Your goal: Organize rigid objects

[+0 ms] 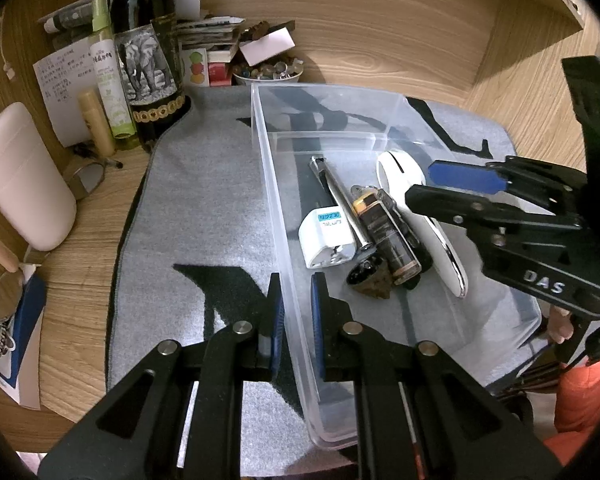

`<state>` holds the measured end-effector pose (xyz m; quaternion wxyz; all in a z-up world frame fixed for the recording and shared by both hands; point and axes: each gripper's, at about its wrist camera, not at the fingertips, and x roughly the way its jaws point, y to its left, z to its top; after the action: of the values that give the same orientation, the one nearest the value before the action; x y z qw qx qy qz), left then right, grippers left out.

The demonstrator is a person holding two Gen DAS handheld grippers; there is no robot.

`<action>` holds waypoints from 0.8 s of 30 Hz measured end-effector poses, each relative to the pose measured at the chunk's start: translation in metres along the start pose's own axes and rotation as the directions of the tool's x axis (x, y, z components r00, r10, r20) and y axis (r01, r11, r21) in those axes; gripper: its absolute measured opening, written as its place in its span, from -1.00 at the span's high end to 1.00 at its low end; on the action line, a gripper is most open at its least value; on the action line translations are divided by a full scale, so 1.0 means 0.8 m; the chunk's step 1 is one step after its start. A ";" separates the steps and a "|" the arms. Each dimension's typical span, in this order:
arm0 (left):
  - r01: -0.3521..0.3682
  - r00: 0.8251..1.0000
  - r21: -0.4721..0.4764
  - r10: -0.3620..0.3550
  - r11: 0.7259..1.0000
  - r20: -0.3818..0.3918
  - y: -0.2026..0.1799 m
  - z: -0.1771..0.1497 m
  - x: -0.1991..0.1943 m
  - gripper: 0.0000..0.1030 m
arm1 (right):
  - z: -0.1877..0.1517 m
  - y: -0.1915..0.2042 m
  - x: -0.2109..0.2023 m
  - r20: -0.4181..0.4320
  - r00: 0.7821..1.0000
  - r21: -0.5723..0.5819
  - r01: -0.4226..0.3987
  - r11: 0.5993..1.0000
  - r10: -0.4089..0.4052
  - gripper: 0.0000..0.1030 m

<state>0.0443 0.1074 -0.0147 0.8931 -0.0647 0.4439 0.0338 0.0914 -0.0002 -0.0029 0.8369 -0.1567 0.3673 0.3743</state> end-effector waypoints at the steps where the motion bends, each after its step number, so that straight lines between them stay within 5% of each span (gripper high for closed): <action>1: -0.011 1.000 0.003 0.011 1.000 0.011 0.000 0.001 -0.004 0.79 | 0.000 -0.001 -0.003 0.008 1.000 0.005 -0.001 1.000 0.001 0.31; 6: -0.025 0.999 0.007 0.025 1.000 0.042 0.000 0.008 -0.022 0.79 | -0.004 -0.006 -0.031 0.066 0.998 0.017 0.014 1.000 -0.015 0.06; 11: -0.031 0.995 0.025 0.029 0.999 0.097 -0.009 0.010 -0.041 0.17 | -0.013 -0.011 -0.067 0.140 0.990 0.040 0.028 0.999 -0.033 -0.33; 17: 0.009 0.977 0.040 -0.017 0.999 0.214 -0.028 -0.002 -0.065 -0.25 | -0.033 -0.012 -0.100 0.202 0.977 0.062 0.053 0.997 -0.064 -0.61; 21: 0.005 0.957 0.052 -0.019 0.999 0.288 -0.040 -0.015 -0.078 -0.37 | -0.049 -0.008 -0.112 0.219 0.973 0.072 0.061 0.996 -0.075 -0.67; 24: 0.001 0.937 0.031 -0.012 1.000 0.348 -0.042 -0.026 -0.088 -0.76 | -0.062 -0.005 -0.117 0.233 0.969 0.088 0.065 0.994 -0.084 -0.82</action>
<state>-0.0106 0.0707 0.0314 0.9585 -0.0457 0.2790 0.0351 0.0276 -0.0772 0.0315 0.8938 -0.0911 0.2736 0.3436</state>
